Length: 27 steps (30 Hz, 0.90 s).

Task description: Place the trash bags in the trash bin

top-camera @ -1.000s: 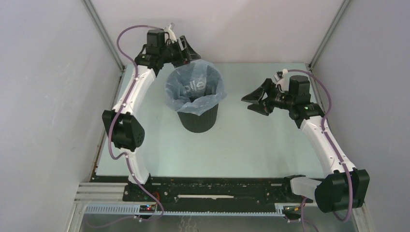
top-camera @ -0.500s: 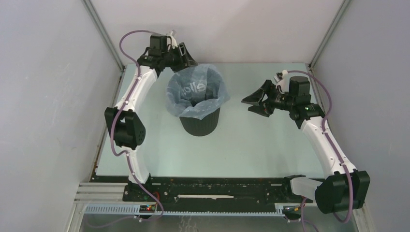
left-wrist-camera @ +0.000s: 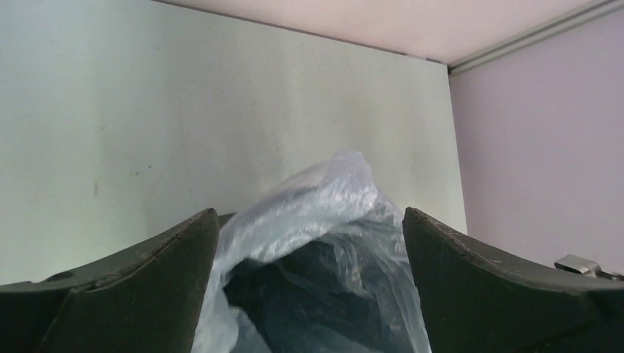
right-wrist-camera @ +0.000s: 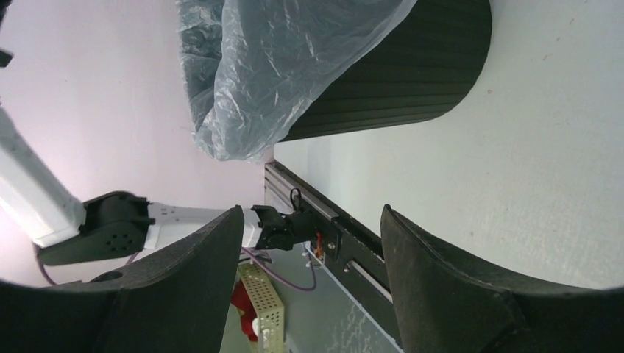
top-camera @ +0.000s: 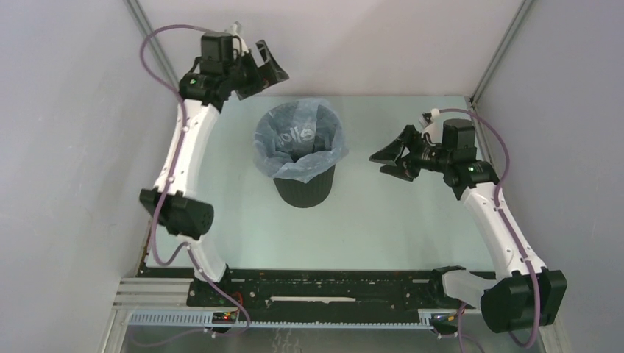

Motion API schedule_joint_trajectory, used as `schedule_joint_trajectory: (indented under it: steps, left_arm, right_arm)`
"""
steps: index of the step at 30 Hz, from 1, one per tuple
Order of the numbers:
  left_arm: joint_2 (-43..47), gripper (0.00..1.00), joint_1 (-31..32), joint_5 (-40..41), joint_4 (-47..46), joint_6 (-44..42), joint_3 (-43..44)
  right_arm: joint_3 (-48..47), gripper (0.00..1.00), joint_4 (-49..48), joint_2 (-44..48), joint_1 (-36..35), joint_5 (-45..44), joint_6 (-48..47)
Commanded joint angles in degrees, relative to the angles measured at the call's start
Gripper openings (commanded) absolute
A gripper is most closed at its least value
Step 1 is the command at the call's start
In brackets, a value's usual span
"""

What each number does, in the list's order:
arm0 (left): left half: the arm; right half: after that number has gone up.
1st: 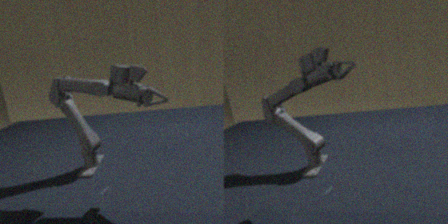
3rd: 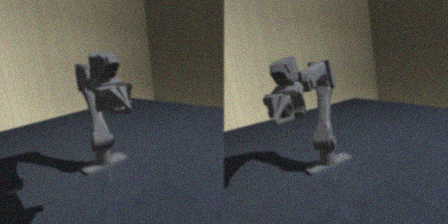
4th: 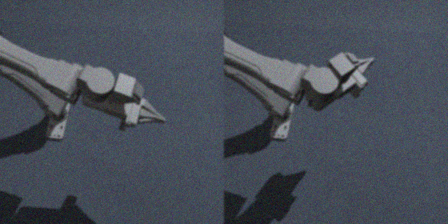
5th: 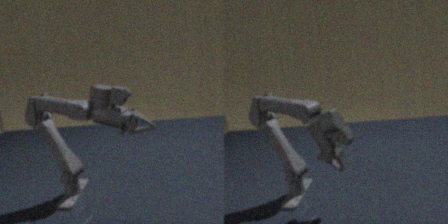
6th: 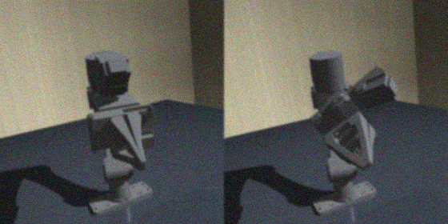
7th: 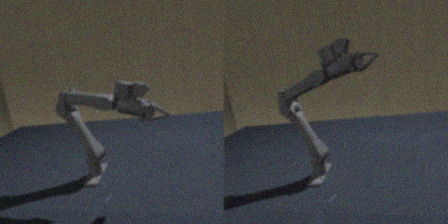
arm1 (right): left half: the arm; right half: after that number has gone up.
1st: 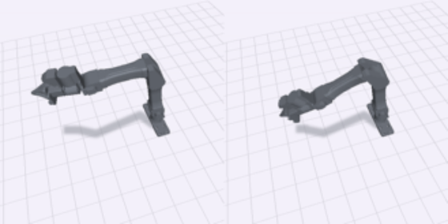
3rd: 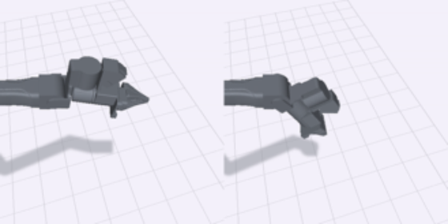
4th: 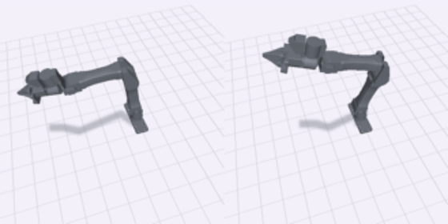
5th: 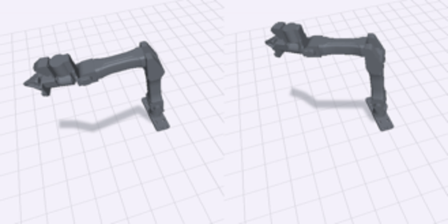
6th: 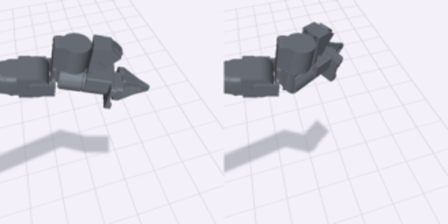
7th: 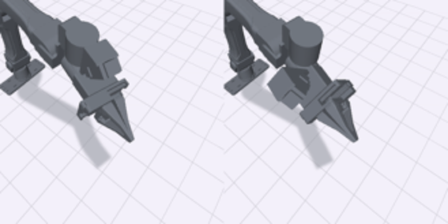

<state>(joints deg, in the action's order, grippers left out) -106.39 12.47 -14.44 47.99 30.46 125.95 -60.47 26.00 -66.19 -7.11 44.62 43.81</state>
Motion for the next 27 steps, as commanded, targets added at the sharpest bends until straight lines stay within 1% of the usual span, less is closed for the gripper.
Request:
schedule_joint_trajectory:
  steps: [1, 4, 5, 7, 10, 13, 15, 17, 19, 21, 22, 24, 26, 27]
  left_arm:
    - [14.43, 1.0, -0.33, 7.7, 1.74, 1.94, -7.95]
    - [25.1, 1.0, -0.34, 8.45, -1.66, 4.36, -18.9]
    - [28.55, 1.0, -0.27, 8.48, -2.79, 5.39, -22.34]
    - [35.0, 1.0, -0.04, 8.61, -5.0, 7.59, -29.45]
    - [43.4, 1.0, 1.1, 8.39, -7.51, 9.48, -37.54]
    - [49.13, 1.0, 4.91, 8.03, -9.41, 8.54, -44.16]
    - [52.18, 1.0, 8.99, 8.99, -9.23, 8.39, -47.7]
    - [55.41, 1.0, 15.88, 12.26, -9.33, 8.77, -51.61]
    - [59.03, 1.0, 21.9, 14.22, -12.6, 9.07, -58.11]
    - [61.4, 1.0, 30.5, 20.54, -16.04, 5.53, -65.01]
    - [61.07, 1.0, 35.42, 24.81, -16.12, 3.45, -66.73]
    - [57.01, 1.0, 43.01, 31.07, -14.6, -0.4, -66.7]
    - [50.39, 1.0, 48.22, 36.35, -11.72, -3.72, -62.84]
    - [47.03, 1.0, 50.52, 37.74, -11.48, -5.94, -61.11]
  right_arm:
    - [-0.7, 0.78, 5.06, 4.76, -0.27, -1.15, -5.69]
    - [-2.88, 0.79, 11.79, 8.07, -0.33, -2.64, -10.08]
    - [-3.49, 0.81, 13.84, 9.49, -0.35, -3.4, -11.07]
    - [-4.14, 0.83, 16.36, 12.06, -0.36, -4.28, -12.3]
    - [-4.39, 0.85, 17.38, 14.99, -0.56, -4.09, -12.01]
    - [-4.51, 0.87, 16.38, 17.51, -1.0, -3.25, -11.45]
    - [-5.0, 0.9, 16.13, 18.93, -1.06, -3.08, -11.11]
    - [-5.93, 0.91, 16.5, 20.21, -1.04, -3.51, -11.18]
    - [-6.62, 0.92, 17.2, 21.76, -1.0, -4.77, -11.51]
    - [-6.62, 0.93, 17.75, 23.48, -0.85, -6.66, -11.49]
    - [-6.62, 0.93, 18.19, 24.05, -0.87, -7.7, -11.6]
    - [-6.64, 0.93, 19.12, 25.39, -0.69, -9.18, -11.52]
    - [-6.62, 0.93, 19.91, 26.52, -0.39, -10.53, -10.96]
    - [-6.61, 0.93, 20.41, 27.26, -0.17, -11.77, -10.56]
